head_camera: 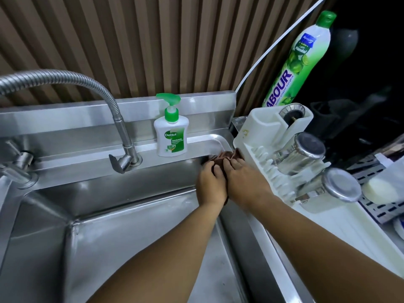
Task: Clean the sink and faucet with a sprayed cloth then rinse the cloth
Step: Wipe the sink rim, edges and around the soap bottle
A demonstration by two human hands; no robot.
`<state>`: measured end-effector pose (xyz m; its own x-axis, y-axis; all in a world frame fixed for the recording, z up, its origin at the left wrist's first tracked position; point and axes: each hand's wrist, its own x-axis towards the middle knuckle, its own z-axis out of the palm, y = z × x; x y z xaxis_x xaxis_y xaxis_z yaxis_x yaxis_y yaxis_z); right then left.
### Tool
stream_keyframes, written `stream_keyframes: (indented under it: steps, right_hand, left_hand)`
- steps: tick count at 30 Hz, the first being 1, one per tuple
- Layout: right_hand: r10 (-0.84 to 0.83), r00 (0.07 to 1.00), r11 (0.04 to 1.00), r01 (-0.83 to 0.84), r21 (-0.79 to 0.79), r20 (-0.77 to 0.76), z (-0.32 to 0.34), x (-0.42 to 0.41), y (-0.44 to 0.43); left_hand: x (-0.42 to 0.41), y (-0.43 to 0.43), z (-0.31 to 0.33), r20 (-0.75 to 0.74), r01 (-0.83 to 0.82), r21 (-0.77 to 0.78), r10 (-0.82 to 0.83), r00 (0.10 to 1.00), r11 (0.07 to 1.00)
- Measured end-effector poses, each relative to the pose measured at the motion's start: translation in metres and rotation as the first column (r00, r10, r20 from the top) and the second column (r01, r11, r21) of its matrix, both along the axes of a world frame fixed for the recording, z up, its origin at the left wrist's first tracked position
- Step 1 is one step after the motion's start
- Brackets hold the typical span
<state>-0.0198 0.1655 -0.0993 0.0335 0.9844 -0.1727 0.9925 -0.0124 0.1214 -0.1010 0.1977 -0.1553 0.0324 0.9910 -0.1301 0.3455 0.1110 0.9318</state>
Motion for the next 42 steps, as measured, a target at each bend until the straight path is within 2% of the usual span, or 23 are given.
stream_keyframes:
  steps: [2,5,12,17,22,28,35,42]
  right_hand:
    - [0.044,0.997,0.995,-0.037,-0.098,0.071,0.000,0.003,0.005]
    - [0.081,0.984,0.978,-0.048,-0.202,0.161,0.004,0.004,0.000]
    - [0.156,0.942,0.974,-0.096,-0.206,0.298,0.016,-0.001,-0.016]
    - [0.323,0.871,0.941,-0.256,-0.220,0.370,0.036,-0.001,-0.040]
    - [0.411,0.820,0.901,-0.300,-0.312,0.398,0.043,-0.009,-0.078]
    - [0.435,0.837,0.871,-0.300,-0.388,0.330,0.049,-0.008,-0.132]
    - [0.444,0.857,0.856,-0.320,-0.406,0.262,0.061,-0.003,-0.196]
    - [0.440,0.856,0.850,-0.299,-0.433,0.273,0.059,-0.006,-0.243]
  left_hand:
    - [0.006,-0.003,0.001,0.149,0.081,-0.122,-0.062,0.987,0.989]
    - [0.007,-0.014,0.003,0.414,0.114,-0.297,0.021,0.910,0.948]
    - [0.012,-0.032,0.003,0.570,0.214,-0.452,0.097,0.816,0.866]
    - [0.010,-0.071,0.011,0.579,0.255,-0.465,0.073,0.812,0.847]
    - [0.006,-0.119,0.017,0.531,0.233,-0.513,0.092,0.842,0.826]
    - [0.002,-0.179,0.024,0.446,0.229,-0.569,0.063,0.893,0.790]
    - [-0.001,-0.225,0.031,0.447,0.241,-0.625,0.087,0.890,0.743]
    - [-0.011,-0.260,0.042,0.312,0.219,-0.656,-0.006,0.950,0.723]
